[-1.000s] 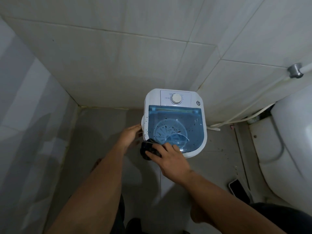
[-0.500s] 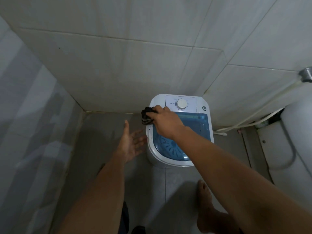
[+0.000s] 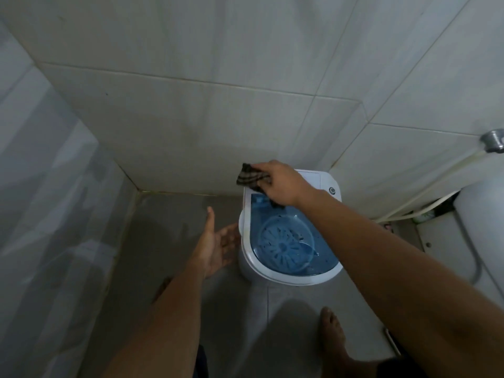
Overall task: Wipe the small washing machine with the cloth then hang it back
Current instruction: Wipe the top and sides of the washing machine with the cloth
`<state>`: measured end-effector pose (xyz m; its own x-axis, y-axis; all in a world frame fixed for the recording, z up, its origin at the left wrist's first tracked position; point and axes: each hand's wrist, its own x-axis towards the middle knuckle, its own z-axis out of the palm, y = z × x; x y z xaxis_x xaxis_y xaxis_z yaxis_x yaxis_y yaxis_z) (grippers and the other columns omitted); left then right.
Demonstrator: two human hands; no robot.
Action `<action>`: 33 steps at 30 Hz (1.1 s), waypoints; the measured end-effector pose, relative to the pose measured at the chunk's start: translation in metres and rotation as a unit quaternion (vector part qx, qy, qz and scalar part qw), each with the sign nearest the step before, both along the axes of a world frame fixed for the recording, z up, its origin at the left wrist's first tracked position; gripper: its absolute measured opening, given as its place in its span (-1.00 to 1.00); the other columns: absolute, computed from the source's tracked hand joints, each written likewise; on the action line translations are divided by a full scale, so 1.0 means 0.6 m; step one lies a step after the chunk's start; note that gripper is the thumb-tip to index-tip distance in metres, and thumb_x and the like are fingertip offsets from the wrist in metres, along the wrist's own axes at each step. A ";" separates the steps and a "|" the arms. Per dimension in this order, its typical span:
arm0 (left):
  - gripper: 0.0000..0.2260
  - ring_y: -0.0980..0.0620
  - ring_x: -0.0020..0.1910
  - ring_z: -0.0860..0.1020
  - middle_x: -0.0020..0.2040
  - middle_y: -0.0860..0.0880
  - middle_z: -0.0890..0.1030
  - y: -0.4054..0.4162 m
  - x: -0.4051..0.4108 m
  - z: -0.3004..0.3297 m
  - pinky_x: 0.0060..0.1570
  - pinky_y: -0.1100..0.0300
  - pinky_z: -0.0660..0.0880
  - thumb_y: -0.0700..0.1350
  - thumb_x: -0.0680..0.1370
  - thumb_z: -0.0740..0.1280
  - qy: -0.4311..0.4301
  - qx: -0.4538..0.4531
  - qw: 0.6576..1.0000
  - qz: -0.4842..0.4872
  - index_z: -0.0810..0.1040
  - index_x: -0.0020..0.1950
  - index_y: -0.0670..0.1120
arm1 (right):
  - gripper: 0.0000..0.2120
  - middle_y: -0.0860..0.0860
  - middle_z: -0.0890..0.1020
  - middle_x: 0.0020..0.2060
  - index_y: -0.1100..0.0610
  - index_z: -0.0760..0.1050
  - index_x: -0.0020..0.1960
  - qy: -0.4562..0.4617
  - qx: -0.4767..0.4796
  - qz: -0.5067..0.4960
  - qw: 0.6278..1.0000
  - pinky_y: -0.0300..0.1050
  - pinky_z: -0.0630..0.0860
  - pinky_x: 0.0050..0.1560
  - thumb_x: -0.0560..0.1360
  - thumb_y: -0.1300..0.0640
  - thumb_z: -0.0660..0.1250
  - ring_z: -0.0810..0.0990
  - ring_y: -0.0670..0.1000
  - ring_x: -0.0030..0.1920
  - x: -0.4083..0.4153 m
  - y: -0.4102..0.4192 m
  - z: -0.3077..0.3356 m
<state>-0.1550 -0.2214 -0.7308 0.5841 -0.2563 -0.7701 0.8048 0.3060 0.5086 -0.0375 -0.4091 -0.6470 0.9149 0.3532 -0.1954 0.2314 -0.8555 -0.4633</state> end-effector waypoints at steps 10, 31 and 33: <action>0.05 -0.07 0.26 0.57 0.23 -0.10 0.68 0.016 -0.002 -0.016 0.15 -0.06 0.44 0.70 0.18 -0.03 0.014 -0.070 0.997 0.036 0.61 0.31 0.00 | -0.52 0.12 0.46 0.36 -0.02 0.49 0.44 -0.067 -0.107 0.127 0.984 0.21 0.57 0.11 0.54 0.21 0.35 0.49 0.29 0.17 -0.060 0.046 -0.082; 0.07 -0.17 0.26 0.55 0.25 -0.16 0.63 0.018 0.003 -0.023 0.23 -0.08 0.40 0.71 0.15 0.01 0.021 -0.069 0.996 0.053 0.62 0.32 -0.02 | -0.53 0.15 0.63 0.24 -0.02 0.52 0.42 0.017 -0.035 0.097 0.995 -0.02 0.51 0.25 0.54 0.23 0.36 0.61 0.19 0.21 -0.017 0.042 0.004; 0.03 -0.15 0.30 0.56 0.24 -0.14 0.66 0.018 0.005 -0.019 0.31 -0.12 0.38 0.70 0.18 0.00 0.020 -0.053 0.997 0.047 0.61 0.32 0.03 | -0.52 0.18 0.58 0.25 0.00 0.47 0.46 -0.051 -0.058 0.008 0.997 0.06 0.53 0.25 0.57 0.22 0.33 0.59 0.24 0.19 0.038 0.009 -0.008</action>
